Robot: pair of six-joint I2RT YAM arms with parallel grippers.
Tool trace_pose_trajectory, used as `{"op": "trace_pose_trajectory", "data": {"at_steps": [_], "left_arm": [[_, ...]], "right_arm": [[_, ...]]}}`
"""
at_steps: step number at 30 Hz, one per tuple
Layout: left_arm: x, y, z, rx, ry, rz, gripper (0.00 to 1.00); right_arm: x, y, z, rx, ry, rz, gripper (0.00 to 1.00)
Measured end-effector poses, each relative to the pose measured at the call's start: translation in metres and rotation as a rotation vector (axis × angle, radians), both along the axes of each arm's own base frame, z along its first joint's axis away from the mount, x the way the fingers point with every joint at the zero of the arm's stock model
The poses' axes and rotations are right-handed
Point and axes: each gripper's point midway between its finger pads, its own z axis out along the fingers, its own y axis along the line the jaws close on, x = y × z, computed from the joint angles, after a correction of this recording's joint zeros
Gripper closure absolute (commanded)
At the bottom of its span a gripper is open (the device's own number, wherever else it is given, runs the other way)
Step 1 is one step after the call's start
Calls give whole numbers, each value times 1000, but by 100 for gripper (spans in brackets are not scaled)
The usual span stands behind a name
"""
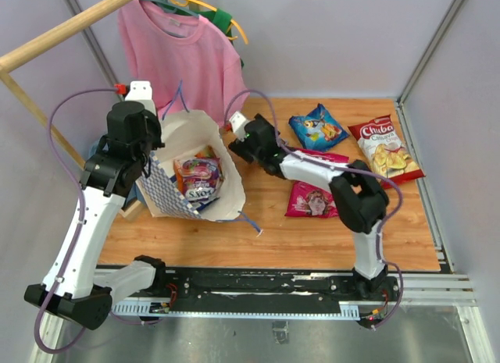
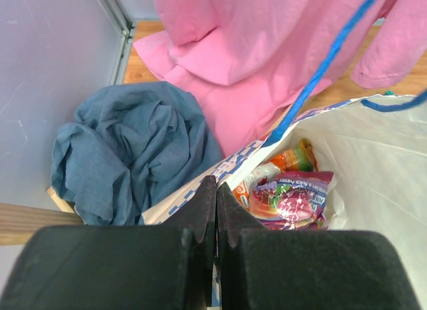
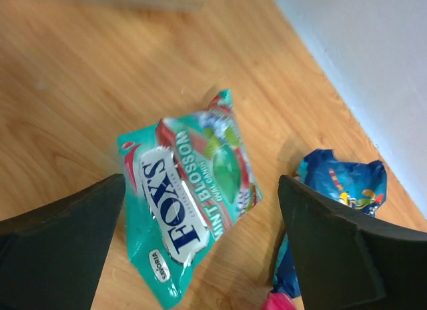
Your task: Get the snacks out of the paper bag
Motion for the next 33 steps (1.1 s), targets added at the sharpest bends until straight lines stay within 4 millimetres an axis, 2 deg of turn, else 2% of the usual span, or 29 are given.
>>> {"op": "trace_pose_trajectory", "data": {"at_steps": [2,5,7,8,9,10,11,12,14,16,20,23,27,30,33], "left_arm": [[0,0,0,-1,1,-3,99],[0,-2,-5,-1,12,-9,99],[0,-2,-8,0,21,-13,99],[0,-3,-9,0,24,-14,99],[0,-3,-11,1,27,-16,99],[-1,-3,-11,1,29,-17,99],[-1,-3,-12,0,30,-19,99],[0,-4,-13,-1,32,-22,99],[0,-5,-13,-3,33,-26,99],[0,-5,-13,-4,34,-28,99],[0,-6,-14,-6,37,-32,100],[0,-7,-17,-11,42,-35,99],[0,-11,-22,-20,53,-53,100],[-2,-18,-26,-33,58,-95,99],[-8,-30,-31,-52,53,-178,99]], "right_arm": [[-4,-3,35,113,-4,1,0],[-11,-6,103,341,-28,19,0],[-11,-13,137,495,-20,36,11],[-9,-19,150,571,-8,37,22],[-3,-29,158,641,11,22,39],[0,-35,159,680,31,13,67],[5,-42,155,711,64,-11,89],[12,-49,145,733,111,-49,98],[19,-50,120,738,206,-92,99],[18,-41,85,719,331,-124,99],[-6,-31,14,649,569,-174,99],[-21,-35,-26,594,684,-228,99],[-29,-40,-61,526,776,-283,99],[-23,-41,-72,491,790,-308,99],[-10,-40,-73,474,779,-318,99]]}}
